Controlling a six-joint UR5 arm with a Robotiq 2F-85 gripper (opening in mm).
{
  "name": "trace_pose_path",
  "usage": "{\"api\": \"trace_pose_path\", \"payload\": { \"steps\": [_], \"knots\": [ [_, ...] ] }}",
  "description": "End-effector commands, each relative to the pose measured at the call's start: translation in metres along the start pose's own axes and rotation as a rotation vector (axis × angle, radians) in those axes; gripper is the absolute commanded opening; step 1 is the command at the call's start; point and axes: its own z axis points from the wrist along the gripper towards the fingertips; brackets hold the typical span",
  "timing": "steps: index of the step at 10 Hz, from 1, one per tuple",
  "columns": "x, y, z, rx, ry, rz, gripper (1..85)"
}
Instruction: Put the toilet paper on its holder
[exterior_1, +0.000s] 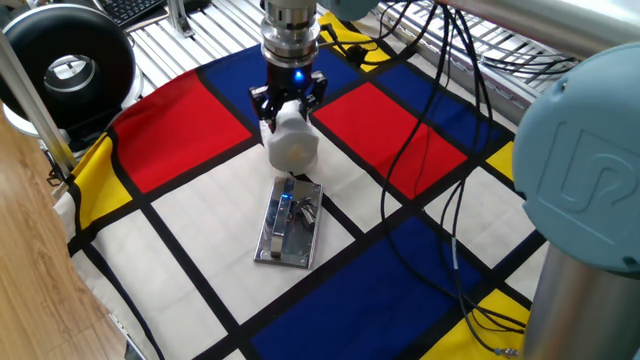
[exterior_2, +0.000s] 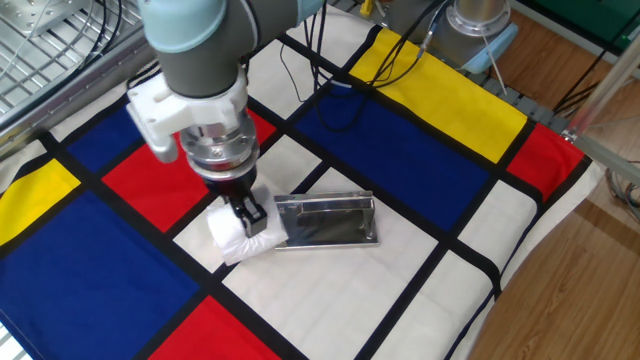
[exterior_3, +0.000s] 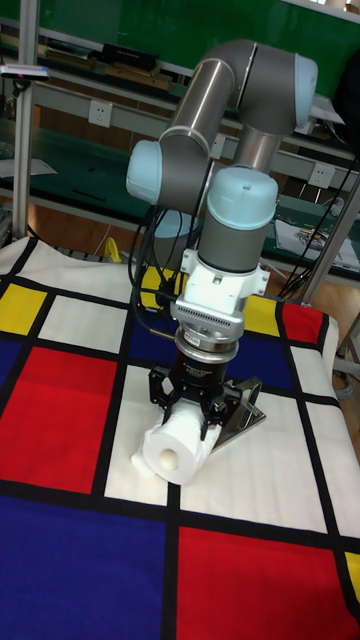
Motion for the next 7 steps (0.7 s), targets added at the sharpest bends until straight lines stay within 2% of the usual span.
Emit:
{"api": "trace_pose_path", "payload": {
  "steps": [1, 3, 5, 7],
  "knots": [
    [0.015, 0.006, 0.002, 0.000, -0.005, 0.023, 1.3],
    [0.016, 0.008, 0.002, -0.006, -0.003, -0.014, 1.3],
    [0.022, 0.020, 0.002, -0.052, 0.020, -0.035, 1.3],
    [0.022, 0.019, 0.002, -0.049, 0.018, -0.028, 1.3]
  ]
}}
